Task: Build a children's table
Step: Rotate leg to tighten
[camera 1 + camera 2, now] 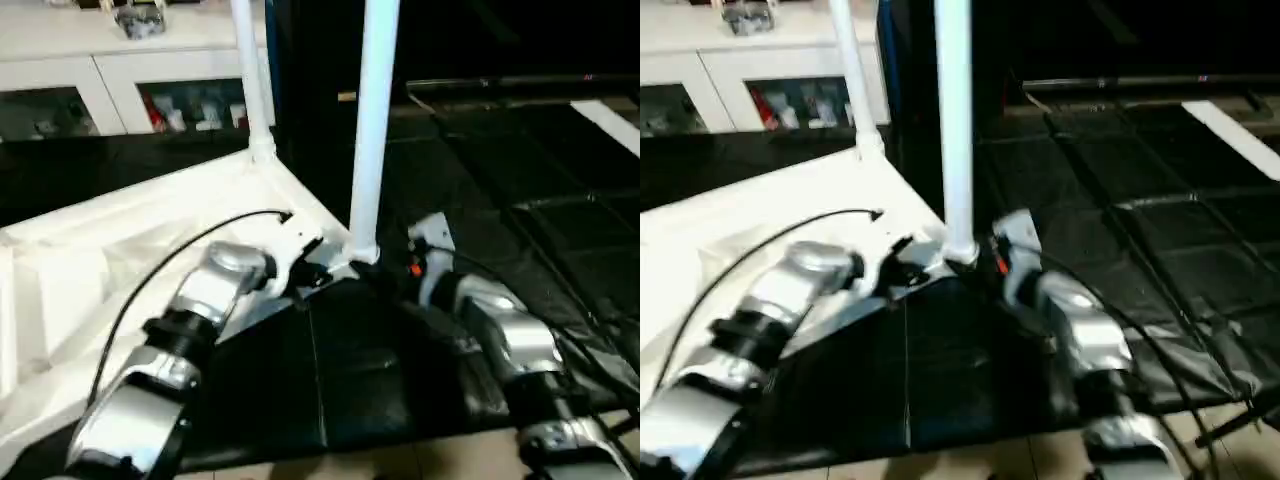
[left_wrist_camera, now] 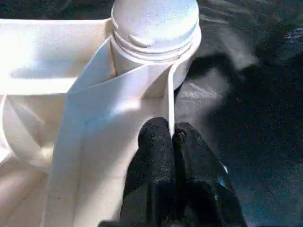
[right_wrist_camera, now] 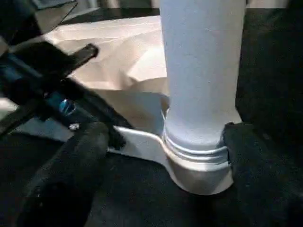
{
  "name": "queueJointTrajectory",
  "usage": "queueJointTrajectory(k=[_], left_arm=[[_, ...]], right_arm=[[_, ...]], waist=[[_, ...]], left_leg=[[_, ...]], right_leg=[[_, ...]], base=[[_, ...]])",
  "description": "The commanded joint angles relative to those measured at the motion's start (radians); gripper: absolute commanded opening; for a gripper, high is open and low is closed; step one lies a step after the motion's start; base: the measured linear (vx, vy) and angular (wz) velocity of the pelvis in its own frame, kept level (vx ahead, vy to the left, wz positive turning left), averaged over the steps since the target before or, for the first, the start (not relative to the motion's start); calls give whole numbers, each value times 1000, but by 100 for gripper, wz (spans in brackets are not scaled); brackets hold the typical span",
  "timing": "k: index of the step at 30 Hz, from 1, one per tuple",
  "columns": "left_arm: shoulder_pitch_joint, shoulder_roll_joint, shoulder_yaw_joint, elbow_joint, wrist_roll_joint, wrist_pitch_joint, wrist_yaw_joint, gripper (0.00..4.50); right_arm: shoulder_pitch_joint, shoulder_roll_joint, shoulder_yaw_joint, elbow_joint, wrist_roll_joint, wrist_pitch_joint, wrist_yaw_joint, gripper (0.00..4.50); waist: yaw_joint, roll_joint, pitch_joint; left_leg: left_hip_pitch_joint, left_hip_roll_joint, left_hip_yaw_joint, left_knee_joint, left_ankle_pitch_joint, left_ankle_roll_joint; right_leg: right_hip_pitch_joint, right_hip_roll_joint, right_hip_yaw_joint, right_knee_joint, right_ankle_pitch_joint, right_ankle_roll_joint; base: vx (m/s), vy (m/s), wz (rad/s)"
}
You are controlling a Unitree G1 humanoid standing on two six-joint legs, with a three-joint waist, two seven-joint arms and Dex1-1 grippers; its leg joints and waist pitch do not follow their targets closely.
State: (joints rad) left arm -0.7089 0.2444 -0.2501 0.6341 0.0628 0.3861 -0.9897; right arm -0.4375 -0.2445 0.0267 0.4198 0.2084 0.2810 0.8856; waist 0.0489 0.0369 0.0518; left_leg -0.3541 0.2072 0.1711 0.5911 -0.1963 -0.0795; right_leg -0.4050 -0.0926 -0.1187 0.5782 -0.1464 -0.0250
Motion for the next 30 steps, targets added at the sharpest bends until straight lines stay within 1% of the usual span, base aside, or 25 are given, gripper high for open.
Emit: queueJointTrajectory(k=[1,2,3,5,6,7,8,9,10,11,12,13,16,21,22,23,24,25,26,27,28,30], left_arm=[[-2,13,-35,-58,-36,-71,-117,0],[5,29,-43,-62,-40,-80,-156,0],[12,53,-55,-65,-43,-105,-212,0],[15,66,-61,-68,-45,-125,-243,0],[16,70,-62,-69,-47,-129,-255,0],[18,84,-70,-74,-50,-143,-288,0],[19,92,-75,-77,-53,-149,-309,0],[20,102,-81,-82,-58,-155,-336,0],[20,116,-92,-87,-64,-168,-376,0],[20,121,-98,-88,-65,-175,-393,0],[20,127,-106,-90,-65,-183,-409,0],[20,127,-106,-90,-65,-183,-409,0],[19,141,-132,-93,-57,-215,-457,0],[28,148,-161,-119,-50,-232,-499,0],[29,148,-163,-123,-50,-233,-503,0],[32,147,-166,-128,-48,-232,-505,0],[35,146,-170,-132,-47,-234,-506,0],[35,146,-172,-132,-47,-236,-506,0],[36,146,-173,-131,-47,-240,-505,0],[36,146,-173,-131,-47,-240,-505,0],[37,147,-174,-128,-47,-245,-505,0],[36,148,-175,-125,-47,-249,-505,0]], right_arm=[[4,-25,12,-42,34,17,83,434],[8,-50,12,-54,47,26,123,441],[14,-89,18,-67,63,40,184,446],[16,-112,24,-73,71,50,219,446],[17,-120,26,-76,74,54,231,446],[20,-143,34,-81,79,64,270,446],[22,-157,40,-85,83,69,293,446],[24,-176,48,-89,85,74,323,446],[25,-199,59,-91,88,77,365,446],[24,-207,63,-91,90,77,381,446],[24,-213,67,-90,90,73,394,446],[24,-213,67,-90,90,73,394,446],[19,-231,89,-88,86,58,439,446],[0,-219,107,-64,83,46,464,446],[-3,-218,109,-60,83,45,466,428],[-8,-215,112,-53,83,41,467,428],[-17,-212,117,-45,82,36,474,428],[-20,-211,118,-42,81,35,479,415],[-24,-209,124,-38,80,35,485,400],[-24,-209,124,-38,80,35,485,393],[-30,-206,133,-33,79,35,492,390],[-36,-202,139,-25,76,28,496,363]], waist=[[7,-8,-73],[12,-8,-73],[20,-7,-74],[30,-5,-75],[34,-4,-74],[44,-3,-76],[45,-5,-74],[50,-6,-74],[52,-5,-74],[56,-5,-75],[58,-9,-75],[60,-8,-75],[64,-9,-76],[65,-9,-75],[66,-9,-75],[65,-9,-75],[65,-9,-75],[64,-9,-75],[64,-17,-76],[65,-15,-75],[64,-16,-76],[63,-16,-76]], left_leg=[[-1,18,-1,-62,-155,91],[0,19,-2,-62,-154,95],[3,21,0,-62,-151,99],[9,26,4,-60,-148,98],[7,26,3,-61,-146,98],[9,26,3,-61,-151,92],[10,28,5,-62,-156,90],[7,28,3,-63,-153,83],[7,28,4,-63,-153,81],[9,29,3,-62,-154,77],[5,28,4,-62,-153,77],[6,27,4,-62,-154,76],[5,27,3,-61,-147,74],[5,28,3,-63,-152,66],[6,29,3,-62,-152,65],[8,29,4,-63,-155,64],[5,29,4,-63,-151,63],[4,29,3,-63,-148,63],[3,28,4,-62,-146,67],[1,27,3,-62,-143,69],[0,27,3,-61,-135,72],[0,27,3,-61,-130,73]], right_leg=[[66,-55,50,-67,-290,-192],[67,-55,50,-66,-283,-193],[64,-54,50,-65,-267,-201],[58,-53,53,-60,-243,-213],[59,-53,52,-59,-242,-214],[57,-54,52,-58,-249,-211],[56,-54,53,-59,-252,-212],[60,-55,53,-57,-254,-212],[58,-56,53,-58,-257,-210],[58,-57,55,-56,-253,-212],[59,-56,55,-55,-251,-211],[58,-58,55,-55,-254,-211],[59,-58,55,-55,-265,-203],[57,-59,56,-58,-286,-199],[57,-59,56,-57,-284,-201],[55,-58,57,-57,-285,-203],[57,-58,57,-56,-281,-202],[58,-58,57,-55,-279,-202],[59,-58,56,-55,-276,-201],[59,-58,56,-53,-276,-200],[60,-59,56,-53,-278,-197],[59,-59,56,-53,-279,-196]], base=[[0,0,0],[0,0,0],[0,0,0],[0,0,0],[0,0,0],[0,0,0],[0,0,0],[0,0,0],[0,0,0],[0,0,0],[0,0,0],[0,0,0],[0,0,0],[0,0,0],[0,0,0],[0,0,0],[0,0,0],[0,0,0],[0,0,0],[0,0,0],[0,0,0],[0,0,0]])
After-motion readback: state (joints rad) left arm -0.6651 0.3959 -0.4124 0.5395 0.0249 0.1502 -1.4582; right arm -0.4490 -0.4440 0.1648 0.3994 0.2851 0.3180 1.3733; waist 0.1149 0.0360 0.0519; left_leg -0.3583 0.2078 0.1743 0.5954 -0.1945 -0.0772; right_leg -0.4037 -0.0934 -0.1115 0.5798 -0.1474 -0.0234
